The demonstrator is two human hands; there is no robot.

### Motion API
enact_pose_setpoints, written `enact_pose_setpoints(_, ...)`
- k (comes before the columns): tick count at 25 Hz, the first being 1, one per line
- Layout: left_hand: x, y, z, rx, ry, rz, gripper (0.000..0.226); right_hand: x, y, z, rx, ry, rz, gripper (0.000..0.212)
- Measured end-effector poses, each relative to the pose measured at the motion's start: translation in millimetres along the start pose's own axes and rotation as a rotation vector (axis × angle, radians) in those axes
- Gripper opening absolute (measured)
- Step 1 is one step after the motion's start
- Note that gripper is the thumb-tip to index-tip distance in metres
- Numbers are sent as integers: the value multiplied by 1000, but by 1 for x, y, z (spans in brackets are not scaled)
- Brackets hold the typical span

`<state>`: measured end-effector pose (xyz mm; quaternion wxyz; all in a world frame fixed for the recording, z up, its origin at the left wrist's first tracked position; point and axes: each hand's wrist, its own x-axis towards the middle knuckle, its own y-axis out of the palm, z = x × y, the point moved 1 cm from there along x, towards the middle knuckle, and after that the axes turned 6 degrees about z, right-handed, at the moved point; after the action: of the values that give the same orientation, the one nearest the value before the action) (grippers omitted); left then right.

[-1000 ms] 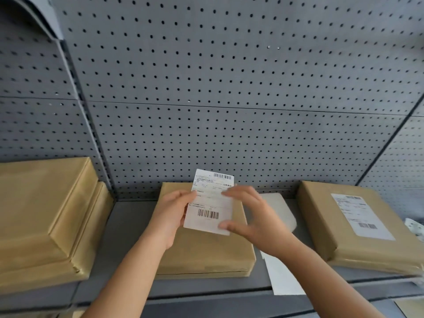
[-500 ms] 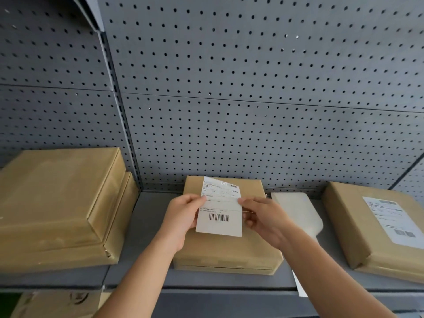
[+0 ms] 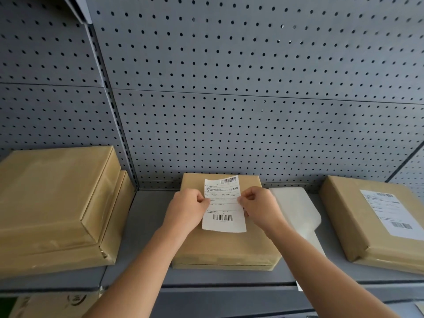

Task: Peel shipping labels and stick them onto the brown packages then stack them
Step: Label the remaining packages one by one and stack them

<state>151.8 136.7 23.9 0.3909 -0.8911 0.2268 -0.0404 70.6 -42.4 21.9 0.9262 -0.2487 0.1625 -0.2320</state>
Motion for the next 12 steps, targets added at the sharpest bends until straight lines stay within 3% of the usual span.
enact_pose_setpoints(12, 8, 9, -7, 273, -29, 56, 27, 3, 7, -5, -199, -18, -22, 8)
